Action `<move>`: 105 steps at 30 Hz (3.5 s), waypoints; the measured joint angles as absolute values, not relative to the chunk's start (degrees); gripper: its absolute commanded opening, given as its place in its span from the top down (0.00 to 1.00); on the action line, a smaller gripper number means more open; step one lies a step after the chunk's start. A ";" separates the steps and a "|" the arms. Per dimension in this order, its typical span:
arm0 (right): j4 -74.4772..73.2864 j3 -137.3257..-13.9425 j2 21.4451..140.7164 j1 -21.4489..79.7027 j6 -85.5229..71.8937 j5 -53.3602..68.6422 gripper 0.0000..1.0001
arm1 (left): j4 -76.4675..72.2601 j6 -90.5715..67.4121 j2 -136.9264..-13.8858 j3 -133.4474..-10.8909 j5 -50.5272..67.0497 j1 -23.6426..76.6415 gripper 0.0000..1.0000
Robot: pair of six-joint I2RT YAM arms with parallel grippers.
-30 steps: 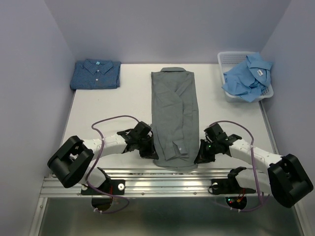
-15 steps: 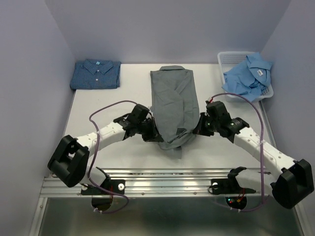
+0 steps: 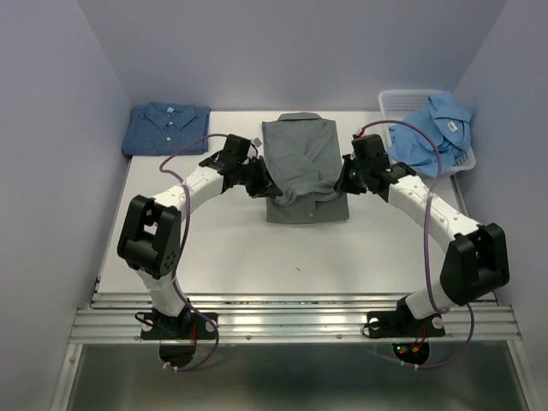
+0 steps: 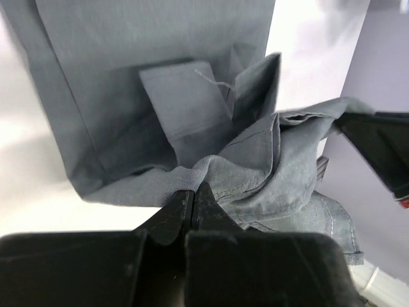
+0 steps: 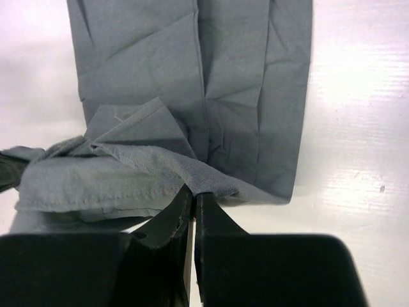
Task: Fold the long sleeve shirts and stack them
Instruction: Fold the shirt
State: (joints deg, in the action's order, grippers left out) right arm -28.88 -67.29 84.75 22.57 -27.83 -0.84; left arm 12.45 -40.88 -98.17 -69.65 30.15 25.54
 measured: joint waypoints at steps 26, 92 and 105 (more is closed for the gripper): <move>-16.93 -82.59 111.63 15.03 -24.43 4.47 0.49 | 16.91 -35.77 -121.01 -95.55 24.40 21.87 0.01; 1.52 -85.43 115.63 15.20 -21.58 46.13 0.00 | 7.53 -39.29 -89.10 -63.33 20.01 23.33 0.01; 0.89 -80.18 122.87 8.38 -19.90 42.94 0.00 | 2.48 -44.07 -91.00 -57.49 22.17 28.16 0.01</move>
